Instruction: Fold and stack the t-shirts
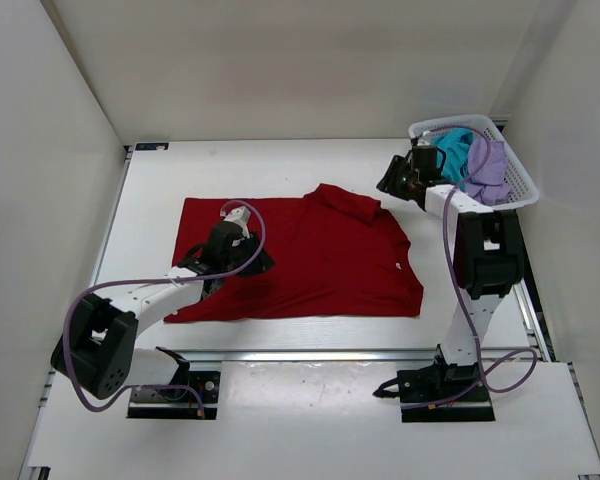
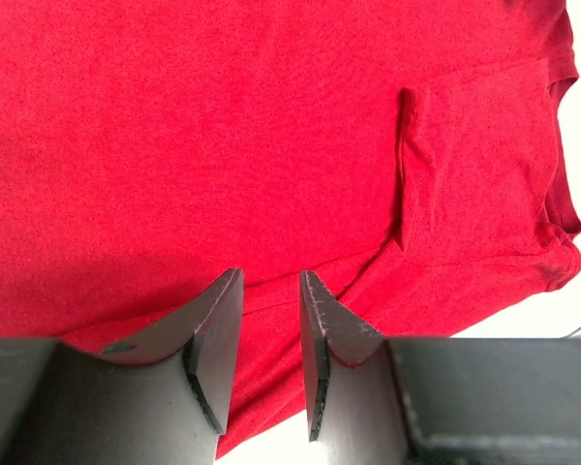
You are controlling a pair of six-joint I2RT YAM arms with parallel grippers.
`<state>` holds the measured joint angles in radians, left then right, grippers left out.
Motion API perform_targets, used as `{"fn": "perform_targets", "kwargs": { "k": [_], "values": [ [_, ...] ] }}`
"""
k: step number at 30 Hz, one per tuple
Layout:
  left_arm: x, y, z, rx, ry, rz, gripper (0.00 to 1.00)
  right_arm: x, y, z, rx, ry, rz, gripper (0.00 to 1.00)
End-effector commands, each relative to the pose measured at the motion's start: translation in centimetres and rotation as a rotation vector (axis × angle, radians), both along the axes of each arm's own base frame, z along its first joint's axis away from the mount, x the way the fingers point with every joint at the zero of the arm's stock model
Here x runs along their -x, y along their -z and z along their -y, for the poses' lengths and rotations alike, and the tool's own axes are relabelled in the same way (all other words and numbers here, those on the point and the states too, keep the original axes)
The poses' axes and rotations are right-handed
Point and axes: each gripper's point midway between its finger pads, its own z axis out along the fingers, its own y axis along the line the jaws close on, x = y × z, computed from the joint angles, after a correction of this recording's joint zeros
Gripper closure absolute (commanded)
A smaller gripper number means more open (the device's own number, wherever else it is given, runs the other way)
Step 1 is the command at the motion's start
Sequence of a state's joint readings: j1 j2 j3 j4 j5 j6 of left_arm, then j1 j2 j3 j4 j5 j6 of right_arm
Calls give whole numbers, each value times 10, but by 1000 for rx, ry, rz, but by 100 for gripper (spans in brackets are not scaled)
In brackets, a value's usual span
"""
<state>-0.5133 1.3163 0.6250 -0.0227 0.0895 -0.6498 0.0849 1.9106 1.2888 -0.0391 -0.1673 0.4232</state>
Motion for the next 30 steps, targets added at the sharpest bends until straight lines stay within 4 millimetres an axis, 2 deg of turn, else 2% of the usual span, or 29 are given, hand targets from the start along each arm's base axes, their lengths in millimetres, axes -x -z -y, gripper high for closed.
{"fn": "perform_targets", "kwargs": {
  "k": [1,2,6,8,9,16,18,20,21,22,24,25,26,30],
  "values": [
    [-1,-9,-5,1,-4,41,59,-12,-5,-13,-39,-62,-14,64],
    [1,-4,-8,-4,-8,24,59,-15,-6,-11,-41,-49,-16,64],
    [-10,-16,-13,6,-24,49,59,-2,17,-12,-68,-8,-84,64],
    [-12,-18,-13,5,-23,57,59,3,15,-12,-90,2,-80,64],
    [-12,-20,-12,0,-25,58,59,8,25,-13,-90,7,-102,63],
    [-6,-9,-9,2,-18,36,60,-3,25,-26,-119,-43,-105,65],
    [-6,-9,-9,-1,-13,39,59,-5,28,-27,-120,-42,-104,68],
    [-5,-7,-7,4,-12,30,59,-10,23,-27,-87,-35,-85,78],
    [-4,-4,-6,-2,-9,25,59,-12,20,-34,-56,-59,-63,77],
    [-4,-6,-5,1,-8,26,59,-15,23,-29,-21,-40,-66,78],
    [-3,-3,-1,-2,6,21,60,-17,18,-36,42,-61,-56,75],
    [-3,-3,-1,-3,5,20,59,-15,24,-33,64,-52,-83,75],
    [0,2,-1,-7,10,8,59,-19,23,-33,79,-49,-84,74],
    [-2,-2,2,-2,16,14,60,-19,20,-25,105,-23,-74,72]
  ]
}}
